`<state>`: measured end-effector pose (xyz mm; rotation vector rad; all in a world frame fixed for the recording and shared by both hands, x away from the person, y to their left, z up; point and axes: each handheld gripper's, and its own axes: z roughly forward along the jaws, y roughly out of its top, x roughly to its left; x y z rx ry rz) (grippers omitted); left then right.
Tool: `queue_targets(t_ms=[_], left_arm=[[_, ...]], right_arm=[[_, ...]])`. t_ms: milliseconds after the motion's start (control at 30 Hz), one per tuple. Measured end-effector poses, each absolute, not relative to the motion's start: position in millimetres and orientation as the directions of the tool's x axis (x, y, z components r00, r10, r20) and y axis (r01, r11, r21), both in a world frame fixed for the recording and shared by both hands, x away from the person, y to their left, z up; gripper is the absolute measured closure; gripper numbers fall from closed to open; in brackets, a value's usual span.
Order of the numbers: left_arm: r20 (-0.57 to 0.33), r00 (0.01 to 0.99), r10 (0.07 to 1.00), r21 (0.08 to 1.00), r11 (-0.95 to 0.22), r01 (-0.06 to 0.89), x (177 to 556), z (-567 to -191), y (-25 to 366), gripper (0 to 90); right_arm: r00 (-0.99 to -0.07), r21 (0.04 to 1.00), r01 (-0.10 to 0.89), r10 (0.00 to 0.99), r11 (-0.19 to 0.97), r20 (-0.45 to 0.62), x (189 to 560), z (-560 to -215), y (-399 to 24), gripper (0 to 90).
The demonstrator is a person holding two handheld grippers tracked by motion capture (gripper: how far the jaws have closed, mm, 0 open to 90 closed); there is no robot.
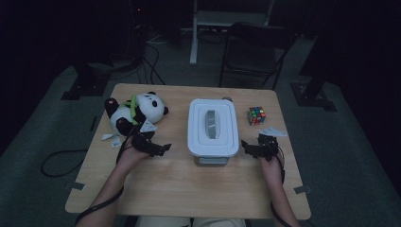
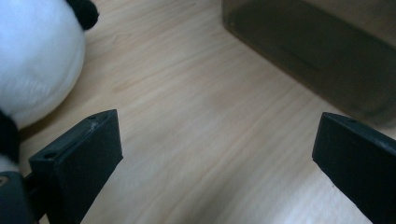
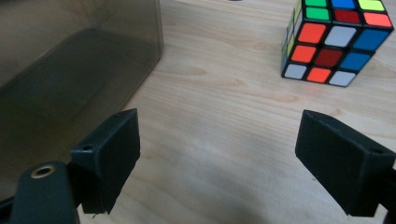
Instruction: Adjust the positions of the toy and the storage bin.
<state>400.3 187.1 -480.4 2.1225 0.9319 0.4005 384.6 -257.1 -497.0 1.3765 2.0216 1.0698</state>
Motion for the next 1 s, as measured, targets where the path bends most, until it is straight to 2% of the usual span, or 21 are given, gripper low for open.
queue_targets(t_ms=[400, 1000], left_arm=[[-0.043, 0.707, 0.706, 0.747, -0.447, 0.491, 431.5, -485.7, 159.6, 2.3], [-0.055, 0.713, 0.699, 0.768, -0.427, 0.478, 460.3, -479.3, 132.1, 2.3]], right_arm=[[-0.409, 0.812, 0.562, 0.906, 0.157, 0.107, 408.4, -497.8, -248.1, 14.2], [-0.438, 0.798, 0.57, 0.894, 0.194, 0.095, 429.5, -503.6, -229.9, 14.2]])
